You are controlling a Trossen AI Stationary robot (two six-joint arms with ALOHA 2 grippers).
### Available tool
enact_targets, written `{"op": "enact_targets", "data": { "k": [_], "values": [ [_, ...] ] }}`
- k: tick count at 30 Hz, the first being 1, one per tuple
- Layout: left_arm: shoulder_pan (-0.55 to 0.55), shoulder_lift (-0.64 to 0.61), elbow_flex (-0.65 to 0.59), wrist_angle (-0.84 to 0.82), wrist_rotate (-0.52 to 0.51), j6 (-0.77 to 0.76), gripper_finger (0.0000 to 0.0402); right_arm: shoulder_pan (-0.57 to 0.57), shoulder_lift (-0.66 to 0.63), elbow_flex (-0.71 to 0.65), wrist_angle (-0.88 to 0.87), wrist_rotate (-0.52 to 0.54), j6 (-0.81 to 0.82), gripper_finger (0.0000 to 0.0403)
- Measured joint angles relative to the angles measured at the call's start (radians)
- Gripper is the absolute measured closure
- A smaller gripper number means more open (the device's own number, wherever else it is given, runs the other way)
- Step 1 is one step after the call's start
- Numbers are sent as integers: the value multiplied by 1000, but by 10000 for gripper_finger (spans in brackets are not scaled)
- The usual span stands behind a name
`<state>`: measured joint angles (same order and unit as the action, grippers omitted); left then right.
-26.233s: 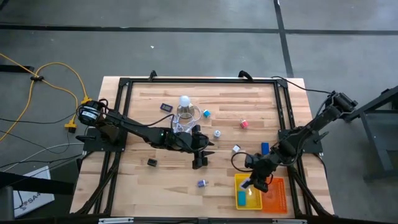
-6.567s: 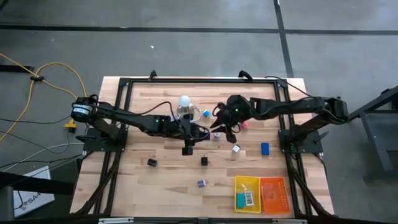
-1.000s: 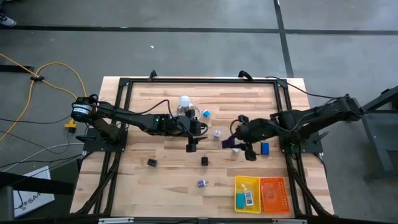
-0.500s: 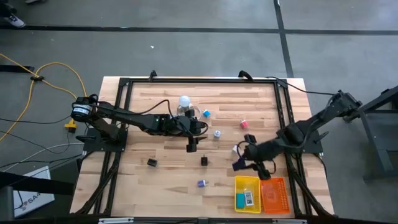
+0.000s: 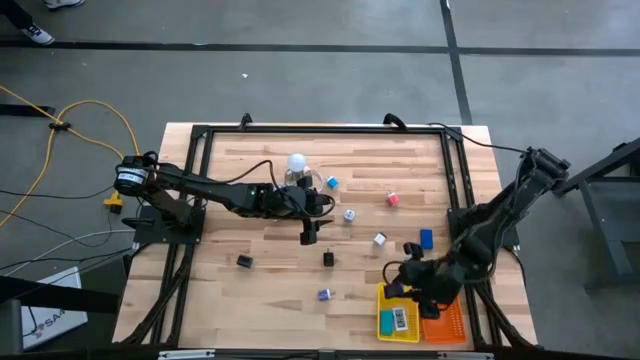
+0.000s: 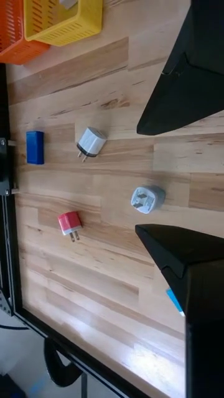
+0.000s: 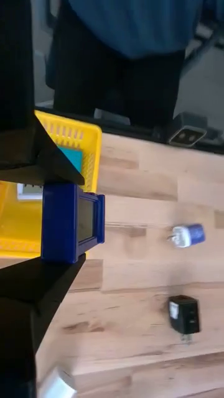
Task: Pick & Place Office items
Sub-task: Put the violet digital clock into the yellow basket
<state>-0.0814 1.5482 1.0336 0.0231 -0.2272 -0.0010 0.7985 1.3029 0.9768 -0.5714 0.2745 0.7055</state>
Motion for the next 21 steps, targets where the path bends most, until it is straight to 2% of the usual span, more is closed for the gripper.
{"op": "enact_targets", "data": {
  "k": [7,14,21],
  "values": [
    [0,0,0,0,0,-16,163,104,104,0,31,115,150,255],
    [0,0,0,0,0,-19,163,188,161,0,36,285,309,255],
    [0,0,0,0,17,-19,163,203,245,0,35,303,390,255]
  ]
}}
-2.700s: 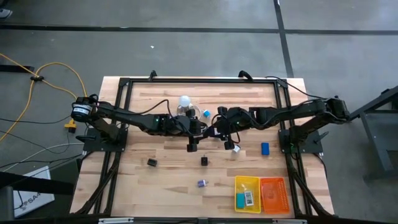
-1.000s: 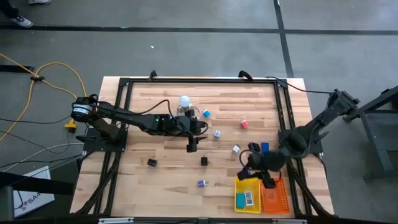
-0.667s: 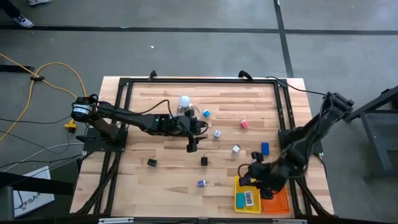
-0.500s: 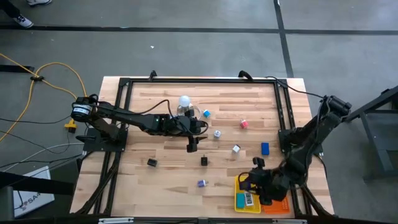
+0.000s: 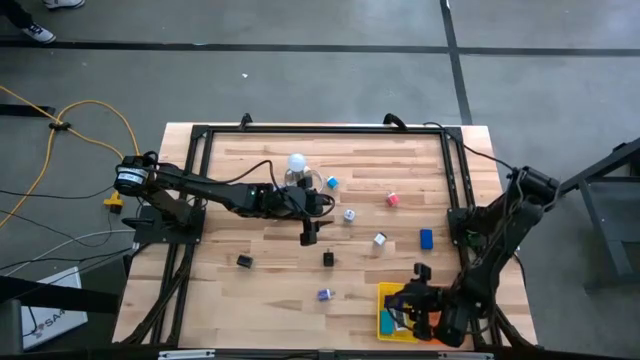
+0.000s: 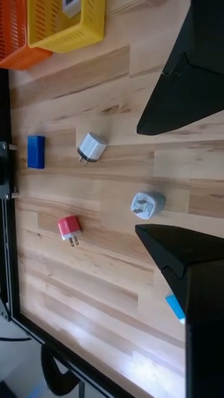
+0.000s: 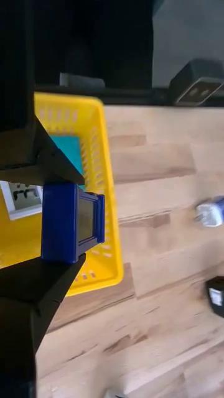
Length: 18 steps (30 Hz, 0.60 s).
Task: Pick & Place Office items
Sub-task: Put the violet digital clock into the yellow basket
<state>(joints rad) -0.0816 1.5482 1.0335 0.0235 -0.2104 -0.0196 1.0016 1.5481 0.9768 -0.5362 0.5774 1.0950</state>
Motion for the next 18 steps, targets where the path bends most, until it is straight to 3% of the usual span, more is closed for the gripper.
{"op": "enact_targets", "data": {
  "k": [18],
  "values": [
    [0,0,0,0,18,0,163,0,119,0,17,-15,64,255]
  ]
}}
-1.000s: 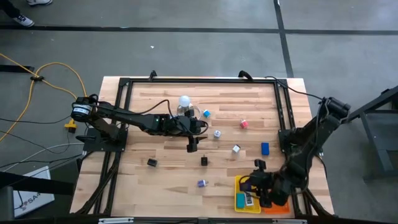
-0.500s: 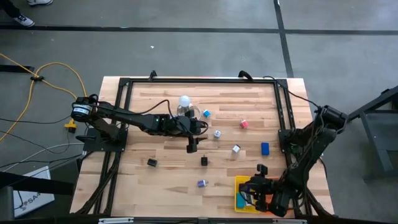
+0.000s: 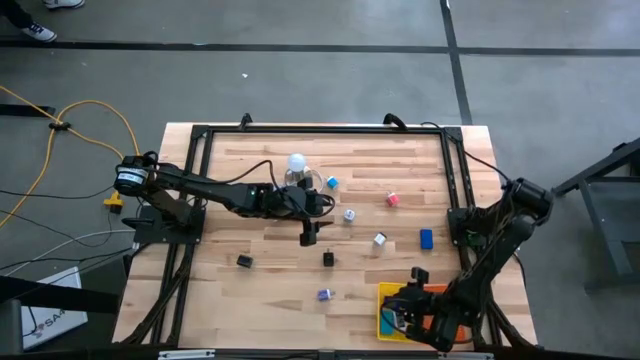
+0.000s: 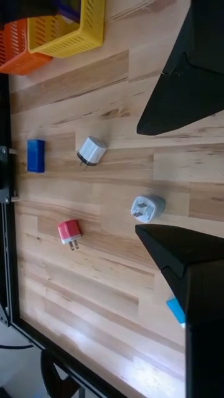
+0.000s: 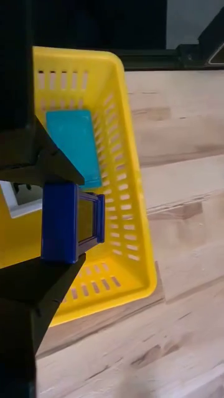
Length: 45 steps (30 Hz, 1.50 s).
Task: Pick & Place Office items
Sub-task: Put the violet digital clock into the yellow basket, then put the blue digital clock into the yellow basket
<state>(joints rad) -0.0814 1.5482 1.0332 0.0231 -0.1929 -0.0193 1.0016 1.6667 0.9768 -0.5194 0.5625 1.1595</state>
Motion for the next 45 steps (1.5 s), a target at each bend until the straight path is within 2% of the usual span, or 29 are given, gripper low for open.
{"op": "enact_targets", "data": {
  "k": [12,27,45],
  "values": [
    [0,0,0,0,5,0,163,0,52,0,9,17,23,252],
    [0,0,0,0,6,-4,163,0,54,0,3,15,23,200],
    [0,0,0,0,6,-8,163,0,54,0,-1,15,-5,183]
  ]
}}
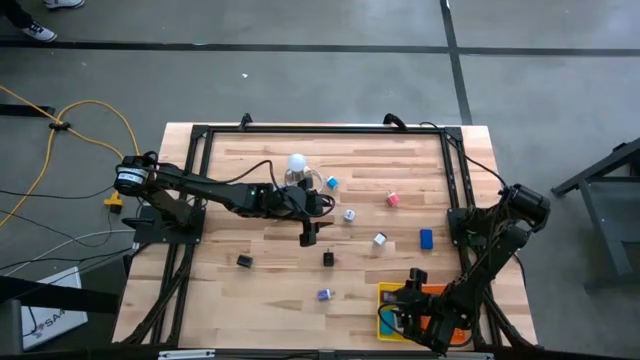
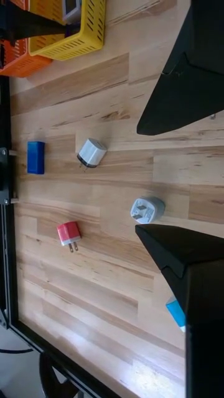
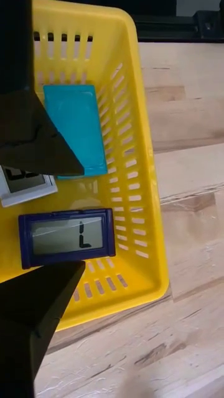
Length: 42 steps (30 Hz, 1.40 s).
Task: Pick & Place Office items
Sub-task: Put the blue digital clock into the yellow basket
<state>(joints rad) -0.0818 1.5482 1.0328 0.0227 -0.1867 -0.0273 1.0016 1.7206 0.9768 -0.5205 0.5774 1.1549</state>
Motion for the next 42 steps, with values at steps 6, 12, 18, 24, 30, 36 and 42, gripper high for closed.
{"op": "enact_targets", "data": {
  "k": [6,12,18,24,30,36,42],
  "values": [
    [0,0,0,0,0,-4,163,0,0,0,0,0,0,183],
    [0,0,0,0,0,-31,163,-6,-8,0,8,-13,-3,183],
    [0,0,0,0,1,-34,163,-49,-75,0,7,-98,-25,183],
    [0,0,0,0,0,-34,163,-93,-171,0,3,-116,-147,183],
    [0,0,0,0,0,-33,163,-145,-254,0,-5,-107,-296,183],
    [0,0,0,-3,0,-33,163,-227,-321,0,-91,-106,-294,183],
    [0,0,0,-2,0,-33,163,-310,-375,0,-218,-117,-205,183]
  ]
}}
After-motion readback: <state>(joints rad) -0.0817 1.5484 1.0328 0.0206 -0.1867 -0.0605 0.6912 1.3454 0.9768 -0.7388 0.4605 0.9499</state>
